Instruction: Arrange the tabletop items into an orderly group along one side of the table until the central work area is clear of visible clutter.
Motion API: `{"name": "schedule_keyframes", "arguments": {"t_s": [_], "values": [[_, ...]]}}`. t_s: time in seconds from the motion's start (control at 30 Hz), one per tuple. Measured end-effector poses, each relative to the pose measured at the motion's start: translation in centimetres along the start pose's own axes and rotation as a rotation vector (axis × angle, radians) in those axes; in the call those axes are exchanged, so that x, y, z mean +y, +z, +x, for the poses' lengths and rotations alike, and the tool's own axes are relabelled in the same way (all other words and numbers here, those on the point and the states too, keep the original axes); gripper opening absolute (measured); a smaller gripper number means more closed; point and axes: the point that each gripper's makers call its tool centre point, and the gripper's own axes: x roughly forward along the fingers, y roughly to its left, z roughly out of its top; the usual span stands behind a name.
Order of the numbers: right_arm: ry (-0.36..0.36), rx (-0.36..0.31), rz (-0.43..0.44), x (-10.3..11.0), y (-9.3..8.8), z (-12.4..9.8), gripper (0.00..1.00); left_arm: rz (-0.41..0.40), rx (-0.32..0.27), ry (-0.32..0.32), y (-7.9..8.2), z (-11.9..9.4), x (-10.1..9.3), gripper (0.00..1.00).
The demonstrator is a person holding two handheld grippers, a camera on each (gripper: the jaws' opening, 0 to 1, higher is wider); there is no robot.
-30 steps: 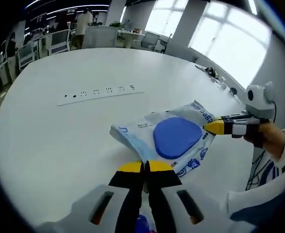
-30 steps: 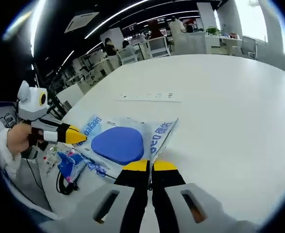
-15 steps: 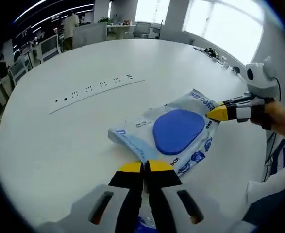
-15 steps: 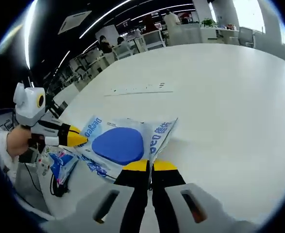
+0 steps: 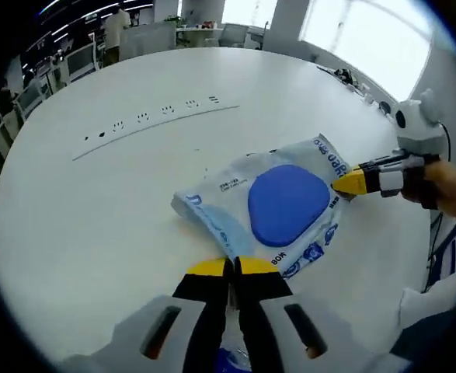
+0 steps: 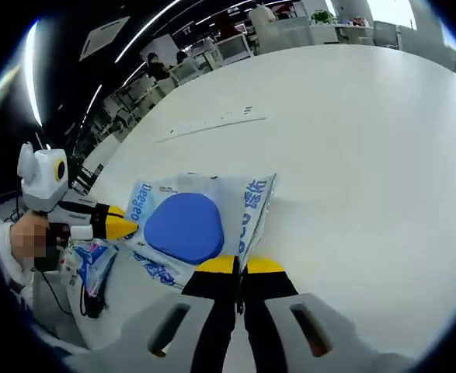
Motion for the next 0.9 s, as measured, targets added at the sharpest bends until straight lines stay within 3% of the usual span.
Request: {"name": "schedule_keyframes", "arguments": {"t_s": [0.1, 0.2, 0.7, 0.9], "values": [[0.037, -0.021, 0.068, 0.08, 0.18, -0.13, 0.00, -0.026, -0.008, 0.000, -0.27, 0.30, 0.26, 0.01], [0.041, -0.023, 0.068, 0.04, 0.22, -0.20, 0.00, -0.021, -0.028, -0.001, -0.32, 0.16, 0.14, 0.02], [0.021, -0.057, -0.066, 0.49, 0.03, -0.18, 0.00, -0.027, -0.092, 0.019, -0.17, 0.07, 0.12, 0.00], [0.020, -0.055, -0.069, 0.35, 0.07, -0.08, 0.00, -0.019, -0.096, 0.034, -0.15, 0.14, 0.17, 0.00]]}}
